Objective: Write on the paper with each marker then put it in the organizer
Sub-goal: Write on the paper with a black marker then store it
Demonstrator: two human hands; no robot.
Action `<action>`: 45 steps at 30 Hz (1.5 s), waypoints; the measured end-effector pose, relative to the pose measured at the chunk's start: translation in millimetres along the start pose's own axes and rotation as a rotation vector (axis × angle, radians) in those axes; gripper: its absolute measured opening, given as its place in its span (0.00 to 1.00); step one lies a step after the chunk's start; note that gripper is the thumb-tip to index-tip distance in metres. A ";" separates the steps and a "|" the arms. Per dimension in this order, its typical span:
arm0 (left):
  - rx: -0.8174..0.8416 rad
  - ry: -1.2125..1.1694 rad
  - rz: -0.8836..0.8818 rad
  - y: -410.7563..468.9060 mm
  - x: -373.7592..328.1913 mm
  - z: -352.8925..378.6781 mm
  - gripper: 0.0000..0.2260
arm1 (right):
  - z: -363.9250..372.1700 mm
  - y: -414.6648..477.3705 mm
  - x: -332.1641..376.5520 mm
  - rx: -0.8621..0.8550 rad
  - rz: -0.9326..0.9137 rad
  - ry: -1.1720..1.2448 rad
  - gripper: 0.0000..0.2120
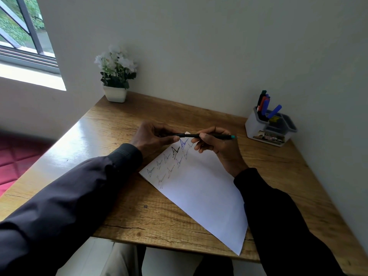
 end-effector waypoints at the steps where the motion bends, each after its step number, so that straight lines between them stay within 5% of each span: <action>1: 0.006 0.000 0.000 -0.1 0.0 0.0 0.06 | 0.9 -0.2 0.6 0.008 0.007 -0.033 0.05; 7: 0.043 -0.023 -0.019 -2.6 -1.8 0.5 0.06 | 3.3 -0.4 5.5 -0.019 -0.016 -0.165 0.06; 29: -0.081 -0.023 0.013 -2.0 -19.5 4.6 0.04 | 0.1 2.7 8.8 -0.153 -0.002 -0.068 0.05; 32: -0.079 -0.081 -0.022 2.2 -25.5 4.3 0.06 | -21.7 2.4 19.2 -0.259 -0.082 -0.291 0.05; 39: -0.106 -0.106 -0.007 3.6 -54.3 17.2 0.04 | -11.3 4.5 42.5 0.068 -0.496 -1.121 0.12; 45: -0.102 -0.169 0.033 10.4 -84.8 37.0 0.06 | -30.3 7.5 45.1 -0.017 -0.417 -1.022 0.12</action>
Point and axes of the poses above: each hand's wrist, its own y-axis towards the middle knuckle, its own z-axis out of the palm, x = y × z, the point moved 4 cm from there along y, towards the middle knuckle, and after that the axes turned 14 degrees about -z, right-handed, at the moved point
